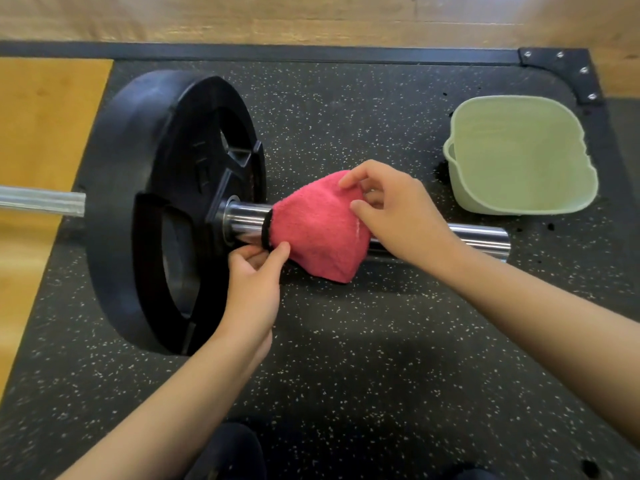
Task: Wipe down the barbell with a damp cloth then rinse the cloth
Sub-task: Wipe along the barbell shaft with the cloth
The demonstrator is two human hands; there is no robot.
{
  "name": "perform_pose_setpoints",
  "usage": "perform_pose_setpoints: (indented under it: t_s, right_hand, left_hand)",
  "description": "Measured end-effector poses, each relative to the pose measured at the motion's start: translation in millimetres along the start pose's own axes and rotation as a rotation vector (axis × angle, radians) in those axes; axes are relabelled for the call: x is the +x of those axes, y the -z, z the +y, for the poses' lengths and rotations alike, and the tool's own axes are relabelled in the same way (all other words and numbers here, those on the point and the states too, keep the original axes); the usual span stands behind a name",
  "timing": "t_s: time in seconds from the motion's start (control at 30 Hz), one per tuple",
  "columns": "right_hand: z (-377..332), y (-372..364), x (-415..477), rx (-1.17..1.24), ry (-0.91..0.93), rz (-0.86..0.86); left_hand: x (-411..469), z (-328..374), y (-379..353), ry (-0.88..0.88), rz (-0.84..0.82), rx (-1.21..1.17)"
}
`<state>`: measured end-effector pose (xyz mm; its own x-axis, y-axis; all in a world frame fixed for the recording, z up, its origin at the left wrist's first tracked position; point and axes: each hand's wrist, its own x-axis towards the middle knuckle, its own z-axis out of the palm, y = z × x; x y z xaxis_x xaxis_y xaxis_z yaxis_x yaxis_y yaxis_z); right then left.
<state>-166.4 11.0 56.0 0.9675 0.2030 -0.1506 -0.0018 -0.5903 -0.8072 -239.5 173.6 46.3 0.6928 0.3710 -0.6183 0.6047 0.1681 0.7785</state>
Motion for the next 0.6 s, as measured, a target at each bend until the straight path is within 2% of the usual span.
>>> perform_pose_setpoints:
  t_s: [0.2,0.4,0.6]
  right_hand:
    - [-6.3,7.0,-2.4,0.25,0.037,0.049]
    - [-18.5,9.7,-4.8,0.384,0.111,0.122]
    - [-41.6,13.1,1.5,0.41,0.164,0.179]
  left_hand:
    - [-7.8,1.1,-2.7,0.105,-0.229,-0.087]
    - [-20.5,15.6,-4.7,0.017,-0.391,-0.178]
    - [-20.1,43.6,-13.4,-0.078,-0.381,-0.268]
